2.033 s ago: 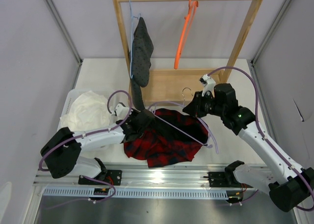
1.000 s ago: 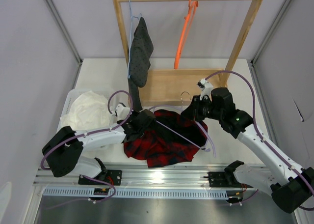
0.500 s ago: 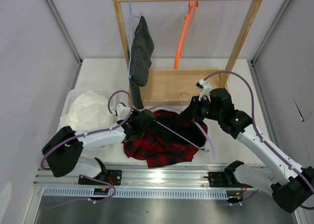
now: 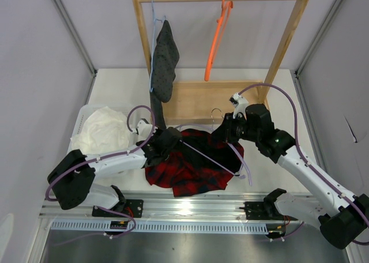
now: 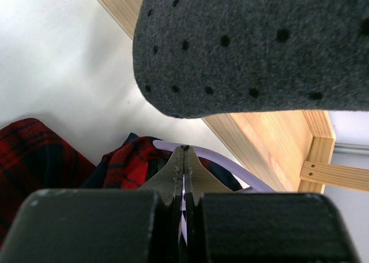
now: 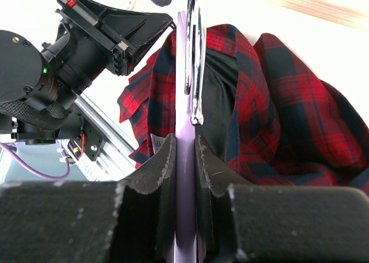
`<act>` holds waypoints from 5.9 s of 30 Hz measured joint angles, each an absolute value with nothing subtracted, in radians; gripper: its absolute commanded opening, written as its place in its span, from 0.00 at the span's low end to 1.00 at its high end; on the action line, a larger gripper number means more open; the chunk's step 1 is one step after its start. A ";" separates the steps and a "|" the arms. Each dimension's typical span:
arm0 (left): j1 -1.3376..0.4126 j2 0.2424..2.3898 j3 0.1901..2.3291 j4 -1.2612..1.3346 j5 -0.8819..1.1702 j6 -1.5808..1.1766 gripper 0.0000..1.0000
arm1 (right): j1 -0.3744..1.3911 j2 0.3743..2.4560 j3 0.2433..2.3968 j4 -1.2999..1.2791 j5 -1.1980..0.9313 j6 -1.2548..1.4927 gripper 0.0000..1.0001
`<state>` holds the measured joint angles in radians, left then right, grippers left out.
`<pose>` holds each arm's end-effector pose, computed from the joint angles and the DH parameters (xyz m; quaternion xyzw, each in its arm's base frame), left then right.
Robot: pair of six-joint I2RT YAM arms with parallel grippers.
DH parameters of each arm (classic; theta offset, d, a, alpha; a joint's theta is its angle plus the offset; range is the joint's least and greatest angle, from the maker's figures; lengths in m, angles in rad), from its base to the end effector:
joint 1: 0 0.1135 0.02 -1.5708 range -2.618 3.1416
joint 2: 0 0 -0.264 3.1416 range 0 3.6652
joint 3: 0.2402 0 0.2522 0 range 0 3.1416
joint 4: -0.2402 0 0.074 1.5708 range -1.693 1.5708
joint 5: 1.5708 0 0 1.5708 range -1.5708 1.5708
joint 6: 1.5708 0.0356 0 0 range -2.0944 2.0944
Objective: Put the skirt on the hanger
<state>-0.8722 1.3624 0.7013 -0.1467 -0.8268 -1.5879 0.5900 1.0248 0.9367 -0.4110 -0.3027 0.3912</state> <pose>0.1894 -0.1848 0.1978 -0.4378 0.7437 -0.1967 0.4653 0.1827 0.1351 0.3256 -0.1609 0.8382 0.3522 0.3841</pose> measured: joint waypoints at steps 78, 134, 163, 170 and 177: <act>-0.873 1.275 0.604 0.008 -0.783 -1.544 0.00 | 0.576 1.002 0.911 -0.352 -0.265 0.426 0.00; -0.962 0.651 0.618 -0.003 -0.413 -0.804 0.76 | 0.551 0.760 1.074 -0.445 -0.302 0.271 0.00; -0.822 1.407 2.009 -0.672 0.583 0.152 0.85 | 0.363 1.043 1.437 -0.321 -1.081 0.326 0.00; -0.821 1.422 1.948 -0.748 0.698 0.168 0.79 | 0.403 1.053 1.448 -0.357 -1.082 0.284 0.00; -0.821 1.325 1.813 -0.742 0.768 0.166 0.65 | 0.410 1.074 1.448 -0.384 -1.081 0.255 0.00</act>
<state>-0.8211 1.3247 1.8130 -0.7422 0.7677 0.1658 0.4095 1.0740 1.4483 -0.3840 -1.0813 0.2550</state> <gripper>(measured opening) 0.691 0.167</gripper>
